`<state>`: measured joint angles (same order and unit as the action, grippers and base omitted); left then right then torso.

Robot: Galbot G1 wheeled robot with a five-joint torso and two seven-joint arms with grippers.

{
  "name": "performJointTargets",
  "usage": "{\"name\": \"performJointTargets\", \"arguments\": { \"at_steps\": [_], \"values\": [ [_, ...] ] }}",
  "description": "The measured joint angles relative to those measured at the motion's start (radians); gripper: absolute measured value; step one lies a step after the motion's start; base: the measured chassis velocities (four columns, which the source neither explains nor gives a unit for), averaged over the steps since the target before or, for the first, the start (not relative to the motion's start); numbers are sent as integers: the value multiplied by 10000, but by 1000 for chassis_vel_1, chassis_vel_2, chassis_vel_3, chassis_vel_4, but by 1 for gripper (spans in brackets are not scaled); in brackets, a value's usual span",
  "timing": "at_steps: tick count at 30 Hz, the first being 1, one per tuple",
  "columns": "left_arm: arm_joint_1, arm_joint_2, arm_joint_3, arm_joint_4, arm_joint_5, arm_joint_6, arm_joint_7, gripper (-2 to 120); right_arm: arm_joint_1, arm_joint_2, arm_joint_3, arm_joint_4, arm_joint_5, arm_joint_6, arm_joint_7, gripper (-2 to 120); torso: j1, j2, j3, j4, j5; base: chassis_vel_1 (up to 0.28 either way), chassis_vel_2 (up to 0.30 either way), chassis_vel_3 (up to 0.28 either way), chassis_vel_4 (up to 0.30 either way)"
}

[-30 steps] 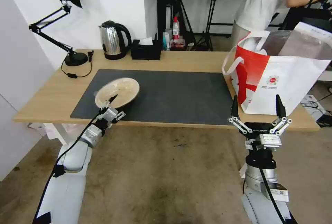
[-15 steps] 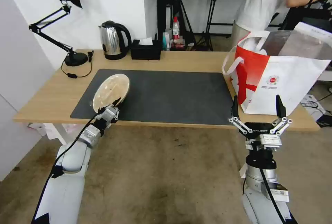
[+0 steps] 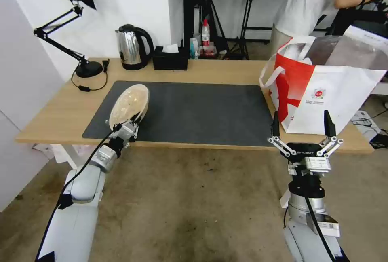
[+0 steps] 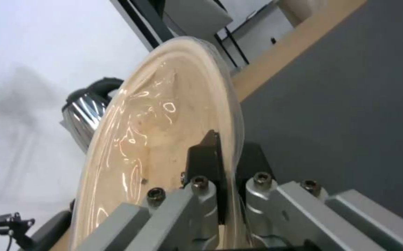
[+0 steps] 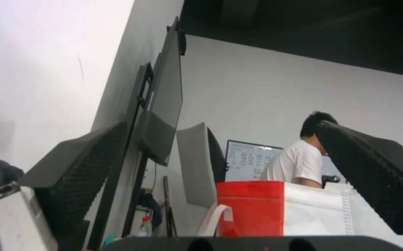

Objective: Pick up the trash from the table and place it into the takeout bag.

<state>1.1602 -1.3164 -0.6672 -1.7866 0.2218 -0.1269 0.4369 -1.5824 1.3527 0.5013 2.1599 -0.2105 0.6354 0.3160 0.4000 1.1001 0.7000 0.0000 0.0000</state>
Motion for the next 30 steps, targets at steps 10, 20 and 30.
{"name": "performJointTargets", "arguments": {
  "at_steps": [10, 20, 30],
  "values": [
    [-17, 255, 173, -700, -639, -62, -333, 0, -246, -37, 168, 307, 16, 0, 3, 100, 0, 0, 0, 1, -1, 0, 0, 0, 0],
    [-565, 1006, 883, -1182, -1205, 10, -780, 0, -474, -32, 285, 475, 31, 24, 9, 100, 0, -1, 0, 0, 0, 0, 0, 0, 0],
    [-2252, 1502, 2066, -748, -1755, 190, -1009, 0, -610, 158, 369, 482, -56, 44, 9, 100, 0, -2, 1, 0, -1, 0, 0, 0, 0]
  ]
}}
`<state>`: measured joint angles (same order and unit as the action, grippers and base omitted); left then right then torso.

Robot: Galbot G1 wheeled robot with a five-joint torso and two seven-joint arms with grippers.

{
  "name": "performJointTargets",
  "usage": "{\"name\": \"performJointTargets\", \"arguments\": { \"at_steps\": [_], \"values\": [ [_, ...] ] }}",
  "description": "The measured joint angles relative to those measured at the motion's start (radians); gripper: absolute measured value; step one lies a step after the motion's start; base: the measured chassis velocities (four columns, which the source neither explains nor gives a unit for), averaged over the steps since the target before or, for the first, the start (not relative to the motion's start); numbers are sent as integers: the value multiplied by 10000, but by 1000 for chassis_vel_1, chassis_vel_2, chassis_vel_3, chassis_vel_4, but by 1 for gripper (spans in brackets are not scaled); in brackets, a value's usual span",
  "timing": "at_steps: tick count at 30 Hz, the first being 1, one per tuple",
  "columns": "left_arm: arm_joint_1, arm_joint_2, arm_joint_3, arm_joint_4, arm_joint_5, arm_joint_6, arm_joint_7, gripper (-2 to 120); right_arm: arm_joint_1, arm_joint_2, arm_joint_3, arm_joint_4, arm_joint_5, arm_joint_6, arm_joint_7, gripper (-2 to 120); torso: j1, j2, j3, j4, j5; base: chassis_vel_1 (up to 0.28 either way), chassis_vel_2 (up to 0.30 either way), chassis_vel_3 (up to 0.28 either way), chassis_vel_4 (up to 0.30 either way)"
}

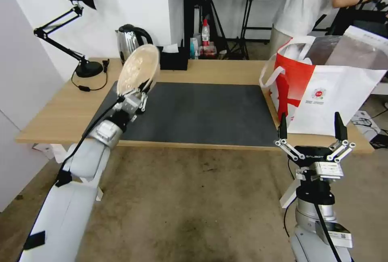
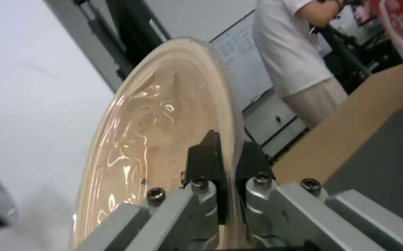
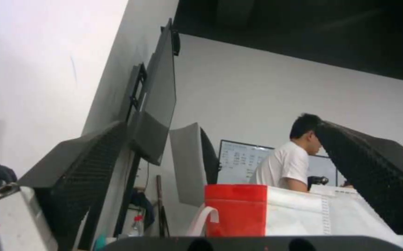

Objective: Pick up the trash from the table and place it into the takeout bag.

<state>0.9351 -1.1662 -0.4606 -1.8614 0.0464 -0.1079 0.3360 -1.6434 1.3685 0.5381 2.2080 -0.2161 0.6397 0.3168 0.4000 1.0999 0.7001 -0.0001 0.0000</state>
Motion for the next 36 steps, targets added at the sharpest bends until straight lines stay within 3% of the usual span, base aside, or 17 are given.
{"name": "performJointTargets", "arguments": {
  "at_steps": [9, 23, 36],
  "values": [
    [-2181, -35, 1483, 874, -204, 128, 1, 0, -131, 349, 67, 21, -268, 19, -7, 100, 1, -1, 0, 0, 1, 0, 0, 0, 0],
    [-4299, -649, 3461, 1826, -173, 153, 7, 0, -622, 377, 473, 217, -267, 692, -640, 100, 1, -1, -1, 0, 1, 0, 0, 0, 0],
    [-5944, -1144, 4687, 2763, -176, 144, -19, 0, -943, 547, 576, 325, -257, 1161, -1099, 100, 1, 1, -1, -1, 1, 0, 0, 0, 0]
  ]
}}
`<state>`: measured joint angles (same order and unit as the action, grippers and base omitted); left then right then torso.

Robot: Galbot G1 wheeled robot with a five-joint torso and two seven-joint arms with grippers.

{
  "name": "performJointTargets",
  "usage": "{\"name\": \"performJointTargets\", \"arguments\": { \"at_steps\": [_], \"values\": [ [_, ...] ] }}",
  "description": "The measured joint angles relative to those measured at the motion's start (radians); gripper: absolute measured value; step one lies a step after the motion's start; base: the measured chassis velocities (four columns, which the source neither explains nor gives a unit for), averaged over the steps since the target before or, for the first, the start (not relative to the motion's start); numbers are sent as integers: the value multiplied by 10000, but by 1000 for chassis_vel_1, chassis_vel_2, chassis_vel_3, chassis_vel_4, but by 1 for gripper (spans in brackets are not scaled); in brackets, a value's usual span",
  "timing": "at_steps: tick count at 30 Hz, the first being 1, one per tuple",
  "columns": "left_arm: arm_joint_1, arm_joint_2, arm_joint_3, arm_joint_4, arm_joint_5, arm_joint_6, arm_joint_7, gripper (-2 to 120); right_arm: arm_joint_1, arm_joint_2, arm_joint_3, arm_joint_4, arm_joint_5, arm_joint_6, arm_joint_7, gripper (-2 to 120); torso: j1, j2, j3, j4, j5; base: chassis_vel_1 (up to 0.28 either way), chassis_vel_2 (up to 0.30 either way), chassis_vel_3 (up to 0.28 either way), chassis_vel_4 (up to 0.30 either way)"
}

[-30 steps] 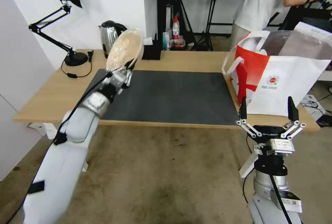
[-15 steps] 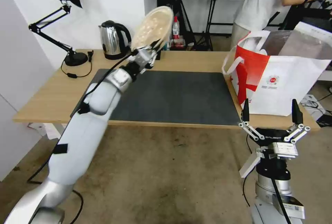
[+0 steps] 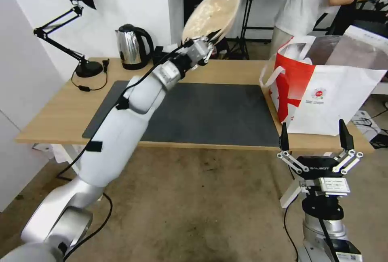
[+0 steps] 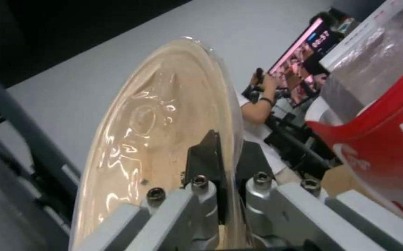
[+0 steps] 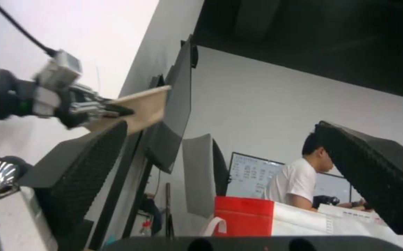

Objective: Pick up the trash from the table and place it into the takeout bag.

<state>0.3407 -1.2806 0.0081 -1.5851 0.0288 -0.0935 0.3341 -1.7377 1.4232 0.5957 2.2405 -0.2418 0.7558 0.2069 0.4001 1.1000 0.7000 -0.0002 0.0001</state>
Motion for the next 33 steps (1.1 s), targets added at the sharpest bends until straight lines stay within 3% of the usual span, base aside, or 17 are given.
{"name": "performJointTargets", "arguments": {
  "at_steps": [16, 22, 33],
  "values": [
    [-1170, -801, 1155, 982, -38, -137, -24, 0, -296, 229, -17, 230, -75, 157, -245, 100, 0, 0, 0, 2, 0, 0, 0, 0, 0],
    [-1508, -1362, 1795, 1654, -14, -372, -59, 0, -346, 324, -17, 255, -80, 231, -249, 100, 0, 0, 0, 1, 1, 0, 0, 0, 0],
    [-1979, -1797, 2533, 2511, -46, -772, -327, 0, -328, 380, -35, 269, -40, 234, -245, 100, 0, 0, 0, 2, 0, 0, 0, 0, 0]
  ]
}}
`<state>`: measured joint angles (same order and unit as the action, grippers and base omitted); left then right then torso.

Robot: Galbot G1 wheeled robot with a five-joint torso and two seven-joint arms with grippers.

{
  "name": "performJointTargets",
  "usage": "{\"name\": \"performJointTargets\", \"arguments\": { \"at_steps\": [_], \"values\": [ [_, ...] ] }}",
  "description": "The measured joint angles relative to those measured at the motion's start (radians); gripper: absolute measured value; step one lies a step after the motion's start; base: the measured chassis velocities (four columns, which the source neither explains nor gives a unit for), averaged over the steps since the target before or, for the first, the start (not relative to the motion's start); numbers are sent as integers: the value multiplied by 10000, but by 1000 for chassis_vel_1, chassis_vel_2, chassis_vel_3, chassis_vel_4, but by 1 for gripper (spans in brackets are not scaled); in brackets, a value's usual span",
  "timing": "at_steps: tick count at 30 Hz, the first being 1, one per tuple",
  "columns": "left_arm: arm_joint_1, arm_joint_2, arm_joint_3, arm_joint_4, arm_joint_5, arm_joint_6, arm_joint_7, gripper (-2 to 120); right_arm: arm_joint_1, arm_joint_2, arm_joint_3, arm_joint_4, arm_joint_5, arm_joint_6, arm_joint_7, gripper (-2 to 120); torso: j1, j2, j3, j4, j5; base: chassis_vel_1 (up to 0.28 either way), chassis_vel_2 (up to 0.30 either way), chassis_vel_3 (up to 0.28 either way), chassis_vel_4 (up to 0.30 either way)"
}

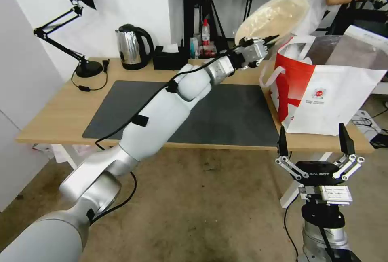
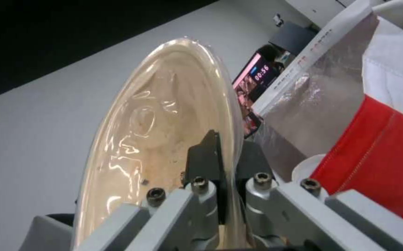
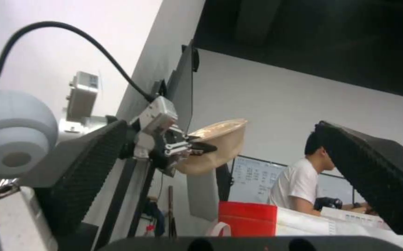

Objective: Pick up the trash from the table and place it into the takeout bag.

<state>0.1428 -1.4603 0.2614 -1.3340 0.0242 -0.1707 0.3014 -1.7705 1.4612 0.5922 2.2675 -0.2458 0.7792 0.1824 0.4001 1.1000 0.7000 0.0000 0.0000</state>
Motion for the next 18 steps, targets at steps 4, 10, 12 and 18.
{"name": "performJointTargets", "arguments": {
  "at_steps": [4, 10, 12, 18],
  "values": [
    [-176, -125, 161, 197, -8, -48, -83, 0, -17, 8, -47, 12, 19, 0, 0, 100, 0, 0, 0, -2, 0, 0, 0, 0, 0],
    [-426, -175, 459, 456, -35, -81, -161, 0, -52, -17, -162, 11, 49, 0, -2, 100, -2, 0, 0, -2, 0, 0, 0, 0, 0],
    [-517, -192, 482, 541, -36, -117, -167, 0, -35, -39, -203, -4, 55, -6, -5, 100, -2, 0, -1, -1, 0, 0, 0, 0, 0],
    [-941, -529, 572, 1181, 22, -581, -171, 0, -47, -53, -307, -7, 69, -35, -42, 100, -1, 0, 0, 1, 1, 0, 0, 0, 0]
  ]
}}
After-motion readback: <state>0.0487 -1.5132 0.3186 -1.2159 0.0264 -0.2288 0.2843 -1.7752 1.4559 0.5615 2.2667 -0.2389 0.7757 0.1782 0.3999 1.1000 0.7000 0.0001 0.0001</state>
